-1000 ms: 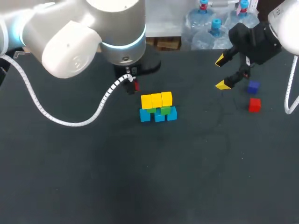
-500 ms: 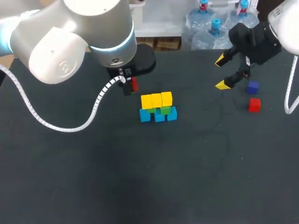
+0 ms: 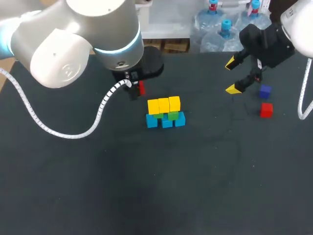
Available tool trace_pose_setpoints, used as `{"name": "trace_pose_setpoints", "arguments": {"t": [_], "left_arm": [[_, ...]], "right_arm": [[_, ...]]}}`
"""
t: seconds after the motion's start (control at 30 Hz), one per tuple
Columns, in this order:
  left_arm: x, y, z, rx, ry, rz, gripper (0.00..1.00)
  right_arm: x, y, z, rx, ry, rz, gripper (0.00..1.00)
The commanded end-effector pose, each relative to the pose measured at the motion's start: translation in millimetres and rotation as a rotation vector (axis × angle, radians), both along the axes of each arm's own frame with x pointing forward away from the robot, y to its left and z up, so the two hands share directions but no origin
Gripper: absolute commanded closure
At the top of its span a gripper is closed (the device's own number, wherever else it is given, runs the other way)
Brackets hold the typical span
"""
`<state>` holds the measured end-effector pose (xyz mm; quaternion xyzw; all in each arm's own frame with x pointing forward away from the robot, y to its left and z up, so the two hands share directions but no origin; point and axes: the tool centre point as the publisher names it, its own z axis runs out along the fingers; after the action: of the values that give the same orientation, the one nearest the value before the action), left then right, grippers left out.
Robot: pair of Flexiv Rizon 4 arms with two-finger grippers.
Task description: Place the blue cubes, place green cubes on the blue cubes, place the yellow cubes on the green cubes, then place the red cubes on the yellow cubes, and place purple cube on the red cubes.
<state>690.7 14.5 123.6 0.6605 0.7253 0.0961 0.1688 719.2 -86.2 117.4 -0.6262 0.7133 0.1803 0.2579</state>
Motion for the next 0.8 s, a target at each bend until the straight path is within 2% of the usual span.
{"name": "trace_pose_setpoints", "arguments": {"t": [0.03,0.1,0.13,0.33,0.53,0.6,0.7,0.8], "left_arm": [[24.2,-38,8.1,0.060,0.091,-0.117,1.00],[31.7,-46,4.4,0.095,0.154,-0.145,1.00],[34.5,-50,3.3,0.078,0.165,-0.154,1.00],[37.8,-66,-0.1,0.103,0.220,-0.144,1.00],[27.3,-74,-1.2,0.127,0.221,-0.082,1.00],[23.0,-76,-1.8,0.125,0.208,-0.073,1.00],[15.4,-75,-0.4,0.165,0.202,-0.036,1.00],[6.8,-73,2.7,0.160,0.178,-0.002,1.00]], "right_arm": [[0.5,0,0,0.001,0.000,0.000,0.00],[0.5,0,0,0.001,0.000,0.000,0.00],[0.5,0,0,0.001,0.000,0.000,0.00],[0.5,0,0,0.001,0.000,0.000,0.00],[0.5,0,0,0.001,0.000,0.000,0.00],[0.5,0,0,0.001,0.000,0.000,0.00],[0.5,0,0,0.001,0.000,0.000,0.00],[0.5,0,0,0.001,0.000,0.000,0.00]]}}
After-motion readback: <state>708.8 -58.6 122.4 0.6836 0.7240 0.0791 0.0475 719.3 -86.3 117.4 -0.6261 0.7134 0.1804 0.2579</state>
